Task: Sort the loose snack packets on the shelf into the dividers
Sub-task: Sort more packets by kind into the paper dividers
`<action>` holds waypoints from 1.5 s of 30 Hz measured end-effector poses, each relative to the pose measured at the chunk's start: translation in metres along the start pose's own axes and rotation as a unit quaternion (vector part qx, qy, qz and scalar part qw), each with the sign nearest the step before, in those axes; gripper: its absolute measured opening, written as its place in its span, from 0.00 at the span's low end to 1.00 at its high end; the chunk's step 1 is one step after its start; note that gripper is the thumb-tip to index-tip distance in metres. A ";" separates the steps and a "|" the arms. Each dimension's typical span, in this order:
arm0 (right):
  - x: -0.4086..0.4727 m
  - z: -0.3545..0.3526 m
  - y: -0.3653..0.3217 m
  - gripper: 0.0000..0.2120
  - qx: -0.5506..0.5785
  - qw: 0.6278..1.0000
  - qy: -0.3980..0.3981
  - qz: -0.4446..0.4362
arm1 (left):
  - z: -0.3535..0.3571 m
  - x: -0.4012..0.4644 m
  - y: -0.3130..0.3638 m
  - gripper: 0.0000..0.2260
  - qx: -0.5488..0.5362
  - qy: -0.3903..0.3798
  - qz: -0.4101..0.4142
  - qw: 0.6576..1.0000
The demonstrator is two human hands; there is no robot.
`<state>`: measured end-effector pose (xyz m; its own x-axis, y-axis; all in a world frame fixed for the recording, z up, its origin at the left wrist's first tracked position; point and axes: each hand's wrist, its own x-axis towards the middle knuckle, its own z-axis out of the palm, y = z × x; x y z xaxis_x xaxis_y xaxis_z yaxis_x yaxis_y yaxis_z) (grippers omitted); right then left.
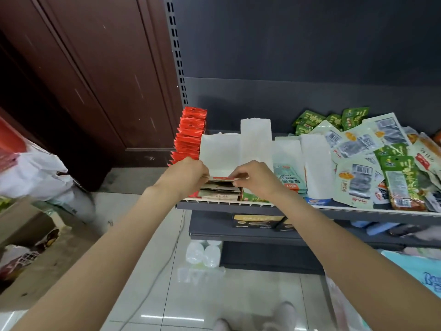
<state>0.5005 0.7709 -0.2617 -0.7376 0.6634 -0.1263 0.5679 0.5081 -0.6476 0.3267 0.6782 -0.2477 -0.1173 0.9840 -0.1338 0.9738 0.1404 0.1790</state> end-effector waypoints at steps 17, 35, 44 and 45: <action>-0.039 -0.035 0.051 0.11 0.149 0.981 0.126 0.016 | 0.019 0.010 0.075 0.11 -0.116 0.099 0.027 0.988; -0.080 -0.149 0.313 0.19 0.187 0.893 0.161 0.376 | 0.125 0.200 0.358 0.16 -0.244 -0.166 -0.098 0.950; -0.085 -0.165 0.310 0.13 0.293 0.885 0.135 0.337 | 0.103 0.192 0.371 0.15 -0.287 -0.188 -0.078 0.936; -0.088 -0.172 0.305 0.12 0.341 0.863 0.154 0.338 | 0.095 0.187 0.369 0.17 -0.314 -0.184 -0.054 0.930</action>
<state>0.8013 0.9621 -0.3184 -0.1300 0.8490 -0.5121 0.4060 -0.4256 -0.8087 0.6828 0.9040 -0.2993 -0.0206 0.8728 -0.4877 0.6408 0.3859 0.6637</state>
